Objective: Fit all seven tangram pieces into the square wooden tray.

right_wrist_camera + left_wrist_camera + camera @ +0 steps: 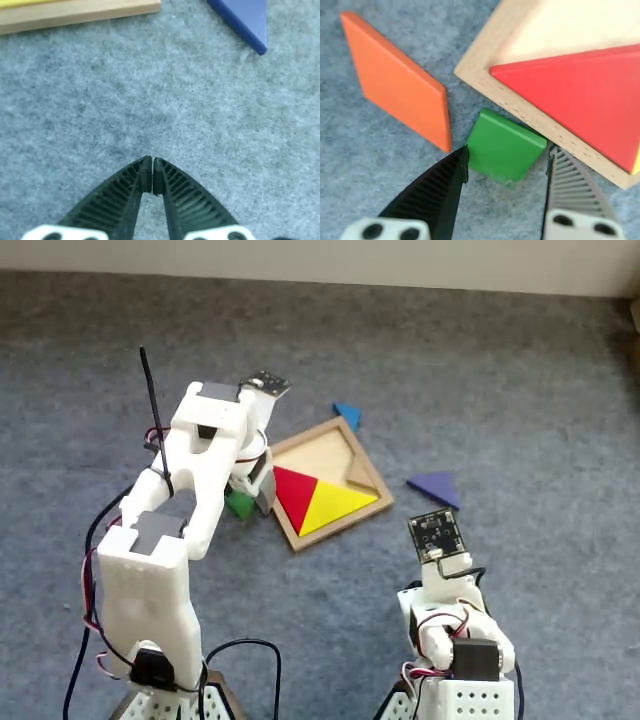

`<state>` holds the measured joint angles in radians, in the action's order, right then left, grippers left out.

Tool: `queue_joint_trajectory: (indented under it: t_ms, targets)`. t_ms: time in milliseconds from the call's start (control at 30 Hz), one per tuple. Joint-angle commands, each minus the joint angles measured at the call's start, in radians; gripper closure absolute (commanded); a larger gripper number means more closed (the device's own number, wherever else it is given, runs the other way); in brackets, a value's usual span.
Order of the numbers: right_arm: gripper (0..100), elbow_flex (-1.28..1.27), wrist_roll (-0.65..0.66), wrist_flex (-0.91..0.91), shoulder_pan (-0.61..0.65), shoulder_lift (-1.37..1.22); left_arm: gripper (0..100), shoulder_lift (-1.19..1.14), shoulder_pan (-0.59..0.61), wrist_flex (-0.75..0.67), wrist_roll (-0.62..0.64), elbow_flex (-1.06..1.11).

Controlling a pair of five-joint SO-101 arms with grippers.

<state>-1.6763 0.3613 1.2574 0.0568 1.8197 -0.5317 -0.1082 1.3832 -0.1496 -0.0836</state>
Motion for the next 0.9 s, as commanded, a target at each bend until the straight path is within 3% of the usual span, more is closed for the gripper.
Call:
queue_joint_trajectory:
  t_ms: [0, 600, 867]
  targets:
    - [97.1, -0.117, -0.003, 0.004, -0.010, 0.015, 74, -0.007, -0.019, 0.005, -0.002, -0.018]
    - [97.1, -0.117, -0.003, 0.004, -0.010, 0.015, 74, -0.012, -0.022, 0.000, -0.002, -0.028]
    - [97.1, -0.117, -0.003, 0.004, -0.010, 0.015, 83, -0.013, -0.024, -0.002, -0.003, -0.028]
